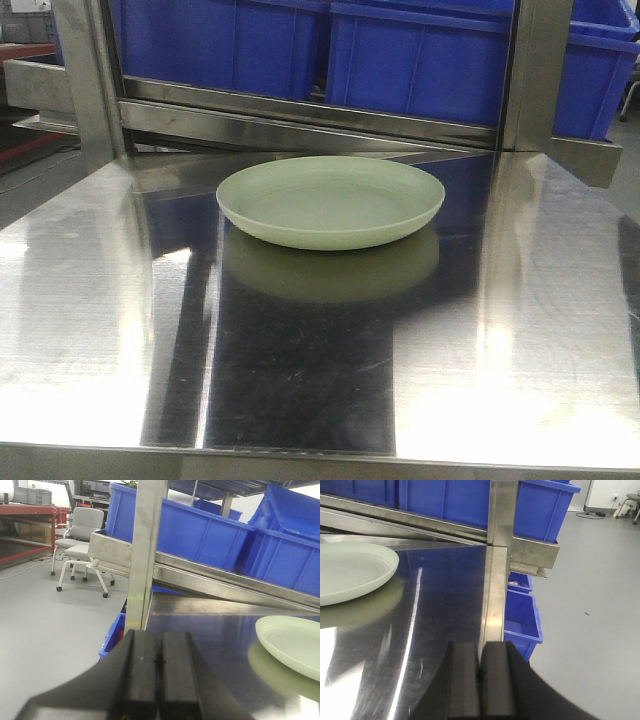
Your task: Place green plate on second shelf with right arm
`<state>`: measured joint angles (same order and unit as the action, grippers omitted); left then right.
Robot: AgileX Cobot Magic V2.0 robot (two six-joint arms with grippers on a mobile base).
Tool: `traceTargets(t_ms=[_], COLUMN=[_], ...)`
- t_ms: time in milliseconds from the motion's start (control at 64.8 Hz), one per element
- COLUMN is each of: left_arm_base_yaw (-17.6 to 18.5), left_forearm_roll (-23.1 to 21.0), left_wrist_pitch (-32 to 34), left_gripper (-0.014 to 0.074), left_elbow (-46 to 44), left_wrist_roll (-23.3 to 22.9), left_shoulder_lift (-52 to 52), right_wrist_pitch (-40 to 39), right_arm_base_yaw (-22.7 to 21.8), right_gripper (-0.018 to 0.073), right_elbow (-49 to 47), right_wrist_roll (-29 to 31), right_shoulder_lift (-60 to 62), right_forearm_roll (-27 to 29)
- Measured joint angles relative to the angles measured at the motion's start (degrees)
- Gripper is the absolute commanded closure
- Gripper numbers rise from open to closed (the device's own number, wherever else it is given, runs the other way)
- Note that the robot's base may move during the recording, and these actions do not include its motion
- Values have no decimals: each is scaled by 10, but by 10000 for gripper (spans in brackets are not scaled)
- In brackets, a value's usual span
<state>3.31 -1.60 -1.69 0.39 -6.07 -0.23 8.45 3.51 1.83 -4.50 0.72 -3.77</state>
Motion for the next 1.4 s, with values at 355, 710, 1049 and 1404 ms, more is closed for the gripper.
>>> traceTargets(t_ms=[355,710,1049,1404], left_arm_base_yaw=[0,0,0,0], left_forearm_roll=[0,0,0,0], left_wrist_pitch=[0,0,0,0], left_gripper=[466,466,466,466], left_elbow=[0,0,0,0], left_wrist_roll=[0,0,0,0], left_shoulder_lift=[0,0,0,0], right_wrist_pitch=[0,0,-125,58], right_arm_base_yaw=[0,0,0,116], right_gripper=[512,512,512,512], right_elbow=[0,0,-6,-313], right_wrist_roll=[0,0,-107,-148], right_shoulder_lift=[0,0,0,-217], right_forearm_roll=[0,0,98,23])
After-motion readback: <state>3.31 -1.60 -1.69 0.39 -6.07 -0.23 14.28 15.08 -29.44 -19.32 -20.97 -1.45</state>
